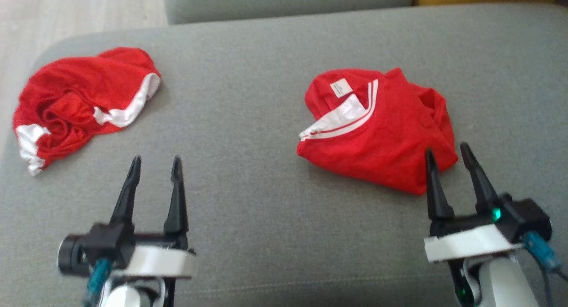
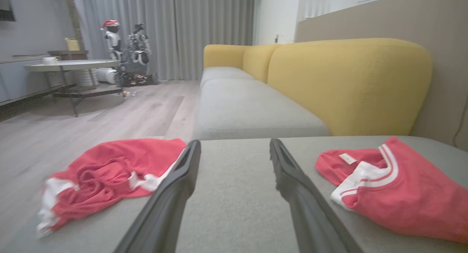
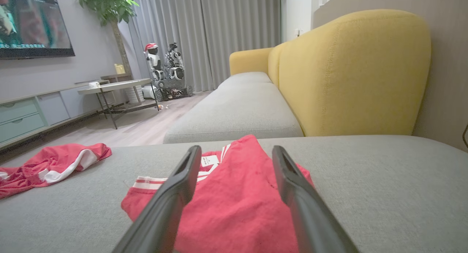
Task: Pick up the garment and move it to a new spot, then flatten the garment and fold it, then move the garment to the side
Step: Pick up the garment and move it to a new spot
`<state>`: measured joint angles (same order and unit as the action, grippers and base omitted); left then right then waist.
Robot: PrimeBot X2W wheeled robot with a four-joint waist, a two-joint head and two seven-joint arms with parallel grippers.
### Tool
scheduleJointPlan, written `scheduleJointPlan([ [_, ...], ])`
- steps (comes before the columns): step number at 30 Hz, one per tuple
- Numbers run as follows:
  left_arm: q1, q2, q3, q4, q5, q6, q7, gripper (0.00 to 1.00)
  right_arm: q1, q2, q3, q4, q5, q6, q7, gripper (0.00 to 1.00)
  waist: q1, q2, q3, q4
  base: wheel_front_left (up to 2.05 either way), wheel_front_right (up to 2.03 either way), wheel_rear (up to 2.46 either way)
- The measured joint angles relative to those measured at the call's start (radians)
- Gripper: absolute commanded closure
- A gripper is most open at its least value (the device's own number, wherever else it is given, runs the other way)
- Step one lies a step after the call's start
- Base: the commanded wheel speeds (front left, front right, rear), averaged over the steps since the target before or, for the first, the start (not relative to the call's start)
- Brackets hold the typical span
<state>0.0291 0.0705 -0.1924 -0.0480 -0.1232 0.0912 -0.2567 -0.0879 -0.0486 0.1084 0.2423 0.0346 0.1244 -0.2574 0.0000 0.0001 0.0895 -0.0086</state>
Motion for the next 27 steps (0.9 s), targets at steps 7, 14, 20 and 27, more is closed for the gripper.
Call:
scheduleJointPlan([
  [7, 0.157, -0.006, 0.02, -0.056, 0.066, 0.021, 0.0, 0.0, 0.114, 0.0, 0.005, -0.013, -0.028, 0.0, 0.0, 0.0, 0.0, 0.0, -0.08, 0.02, 0.0, 0.0, 0.0],
  [14, 0.189, -0.006, 0.013, -0.017, 0.087, -0.013, 0.0, 0.0, 0.127, 0.001, 0.032, -0.024, -0.038, 0.0, 0.0, 0.0, 0.0, 0.0, -0.113, 0.018, 0.0, 0.0, 0.0],
  [20, 0.19, -0.006, 0.013, -0.006, 0.088, -0.013, 0.0, 0.0, 0.132, 0.001, 0.042, 0.008, -0.028, 0.0, 0.0, 0.0, 0.0, 0.0, -0.139, 0.013, 0.0, 0.0, 0.0],
  [27, 0.192, -0.007, 0.011, 0.008, 0.088, -0.013, 0.0, 0.0, 0.149, 0.001, 0.05, 0.022, 0.004, 0.0, 0.0, 0.0, 0.0, 0.0, -0.149, 0.011, 0.0, 0.0, 0.0],
])
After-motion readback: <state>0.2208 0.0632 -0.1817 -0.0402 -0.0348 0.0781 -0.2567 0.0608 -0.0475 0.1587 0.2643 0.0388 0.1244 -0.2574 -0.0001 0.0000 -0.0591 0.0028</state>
